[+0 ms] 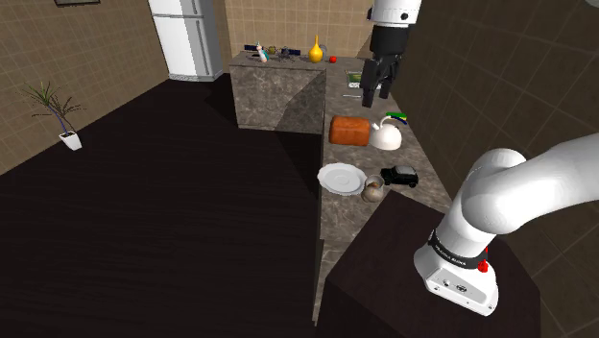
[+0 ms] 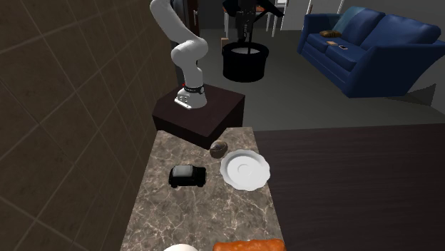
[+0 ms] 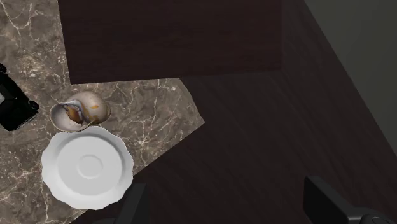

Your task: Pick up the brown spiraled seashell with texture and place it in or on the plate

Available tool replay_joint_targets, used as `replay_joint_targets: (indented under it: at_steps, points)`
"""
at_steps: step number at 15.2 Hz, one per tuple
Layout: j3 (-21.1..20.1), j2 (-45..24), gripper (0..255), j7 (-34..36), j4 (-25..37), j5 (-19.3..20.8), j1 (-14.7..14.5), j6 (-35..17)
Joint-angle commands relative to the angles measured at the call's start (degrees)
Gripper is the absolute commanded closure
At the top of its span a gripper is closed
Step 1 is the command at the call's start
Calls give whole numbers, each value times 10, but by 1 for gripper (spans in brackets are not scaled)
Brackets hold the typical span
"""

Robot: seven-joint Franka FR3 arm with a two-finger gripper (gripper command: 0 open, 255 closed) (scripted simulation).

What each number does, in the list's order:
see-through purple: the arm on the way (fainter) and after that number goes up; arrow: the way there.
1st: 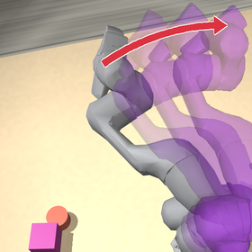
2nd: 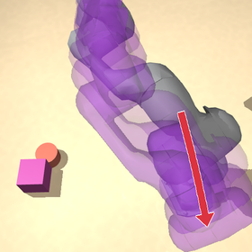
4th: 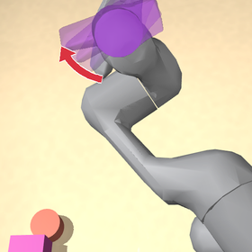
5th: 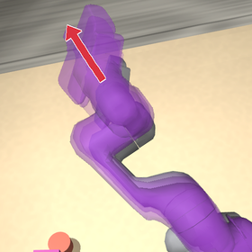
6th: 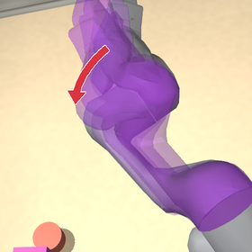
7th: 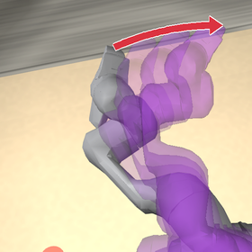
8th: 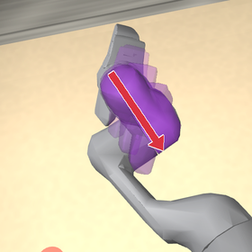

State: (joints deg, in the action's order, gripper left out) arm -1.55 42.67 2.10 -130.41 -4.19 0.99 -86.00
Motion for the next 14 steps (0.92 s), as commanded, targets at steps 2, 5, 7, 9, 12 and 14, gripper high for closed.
replay_joint_targets:
  at_steps: [2,5,7,9,12,14]
  points:
    - [7,7,0,-10,-20,6,2,-14]
    - [29,22,0,-40,-77,23,11,-58]
    - [45,29,0,-59,-111,36,18,-89]
    - [62,32,0,-79,-143,49,25,-120]
    - [89,30,0,-109,-187,70,38,-170]
    - [107,23,0,-129,-212,85,48,-206]
